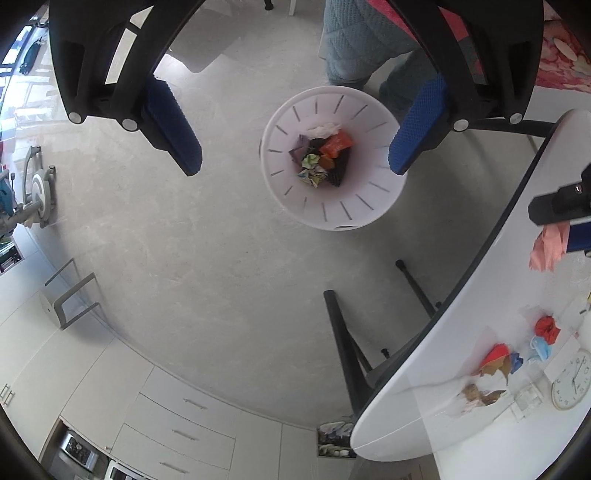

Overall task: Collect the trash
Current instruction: 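Drop the pink paper and crumpled paper into the bin with both grippers, then grasp the red cloth with the left gripper while the right gripper grasps the brown cardboard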

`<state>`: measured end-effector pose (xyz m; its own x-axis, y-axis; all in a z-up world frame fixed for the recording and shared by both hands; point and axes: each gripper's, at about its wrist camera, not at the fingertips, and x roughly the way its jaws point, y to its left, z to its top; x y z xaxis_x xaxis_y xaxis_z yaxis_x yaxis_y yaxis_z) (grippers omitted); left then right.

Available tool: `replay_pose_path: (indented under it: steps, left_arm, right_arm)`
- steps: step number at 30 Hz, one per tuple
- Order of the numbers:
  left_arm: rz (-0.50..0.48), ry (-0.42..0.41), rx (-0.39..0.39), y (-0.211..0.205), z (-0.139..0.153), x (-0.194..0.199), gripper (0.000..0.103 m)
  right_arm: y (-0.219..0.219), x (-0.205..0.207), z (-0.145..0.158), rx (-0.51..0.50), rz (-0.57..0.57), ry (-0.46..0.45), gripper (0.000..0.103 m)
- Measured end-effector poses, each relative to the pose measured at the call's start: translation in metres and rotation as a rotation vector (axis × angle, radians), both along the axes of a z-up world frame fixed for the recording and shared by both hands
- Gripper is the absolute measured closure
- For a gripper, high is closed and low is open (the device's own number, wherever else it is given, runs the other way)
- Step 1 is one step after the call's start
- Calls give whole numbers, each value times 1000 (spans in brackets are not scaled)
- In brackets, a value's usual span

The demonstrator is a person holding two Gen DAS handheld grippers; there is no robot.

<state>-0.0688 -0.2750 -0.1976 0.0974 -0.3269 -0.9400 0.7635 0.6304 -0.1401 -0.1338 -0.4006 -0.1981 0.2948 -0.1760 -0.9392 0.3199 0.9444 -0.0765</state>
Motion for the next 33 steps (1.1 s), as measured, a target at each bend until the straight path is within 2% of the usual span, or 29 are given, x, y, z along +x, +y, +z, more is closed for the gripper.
replay_pose_path:
  steps: [5,7,8,9,11,21,28,33]
  left_arm:
    - [-68,12,7,-21,-6,-12,68]
    - [-102,24,20,-27,-9,-17,50]
    - [-115,11,38,-30,-9,-20,28]
    - [-120,-15,52,-32,-9,-23,15]
    - [-138,-44,45,-34,-5,-28,14]
    - [-123,-51,39,-28,0,-23,14]
    - [-79,-55,31,-11,4,-15,14]
    - [0,-54,25,17,10,5,14]
  right_arm:
    - [-19,-8,5,-5,-32,-15,3]
    - [-24,-10,6,-9,-47,-13,3]
    - [-28,-12,7,-9,-57,-15,3]
    - [-31,-14,7,-9,-65,-15,3]
    - [-34,-16,7,-8,-80,-14,3]
    - [-31,-16,7,-12,-92,-7,3]
    - [-12,-5,10,-22,-70,-2,3]
    - [9,12,12,-23,-43,1,3]
